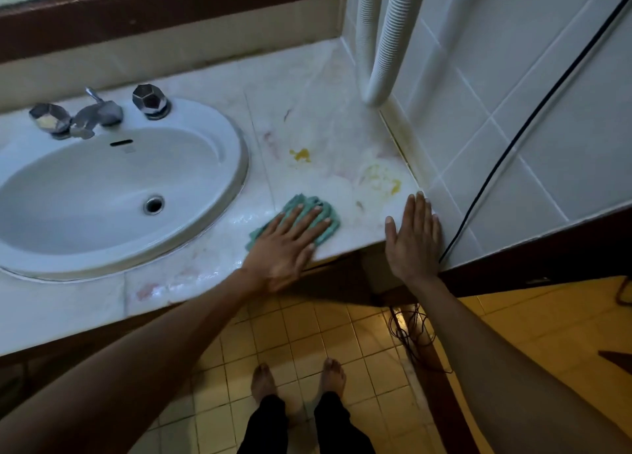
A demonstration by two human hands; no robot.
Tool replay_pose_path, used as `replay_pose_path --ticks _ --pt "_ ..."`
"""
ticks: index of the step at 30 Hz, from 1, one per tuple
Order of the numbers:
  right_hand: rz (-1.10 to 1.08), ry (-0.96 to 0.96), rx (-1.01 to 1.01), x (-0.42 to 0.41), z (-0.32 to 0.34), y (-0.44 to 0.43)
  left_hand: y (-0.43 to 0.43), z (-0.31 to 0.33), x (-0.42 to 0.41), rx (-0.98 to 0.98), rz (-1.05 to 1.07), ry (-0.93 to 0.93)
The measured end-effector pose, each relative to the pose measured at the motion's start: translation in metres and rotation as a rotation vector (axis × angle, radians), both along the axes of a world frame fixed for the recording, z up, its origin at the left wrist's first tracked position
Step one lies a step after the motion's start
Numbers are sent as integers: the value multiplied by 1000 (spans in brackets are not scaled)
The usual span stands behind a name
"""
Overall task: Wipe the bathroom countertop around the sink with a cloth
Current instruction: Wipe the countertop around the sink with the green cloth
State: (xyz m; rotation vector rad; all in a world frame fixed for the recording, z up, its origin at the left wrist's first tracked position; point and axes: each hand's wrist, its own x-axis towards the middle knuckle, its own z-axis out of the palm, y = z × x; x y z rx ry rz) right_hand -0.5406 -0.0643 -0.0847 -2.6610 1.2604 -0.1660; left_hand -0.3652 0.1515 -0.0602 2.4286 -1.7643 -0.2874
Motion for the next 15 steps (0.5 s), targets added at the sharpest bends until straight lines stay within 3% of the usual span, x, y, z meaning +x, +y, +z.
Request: replay_pose_path --ticks 6,8,12,15 --pt "28 -24 21 -4 2 -2 -44 3 23 -13 566 91" --pt "22 -38 7 -4 1 -1 -86 1 11 -13 633 114" --pt "39 -67 -15 -8 1 -5 -143 0 -20 -25 411 135" --pt "80 -60 12 -13 2 -11 -123 -1 -19 -8 142 99"
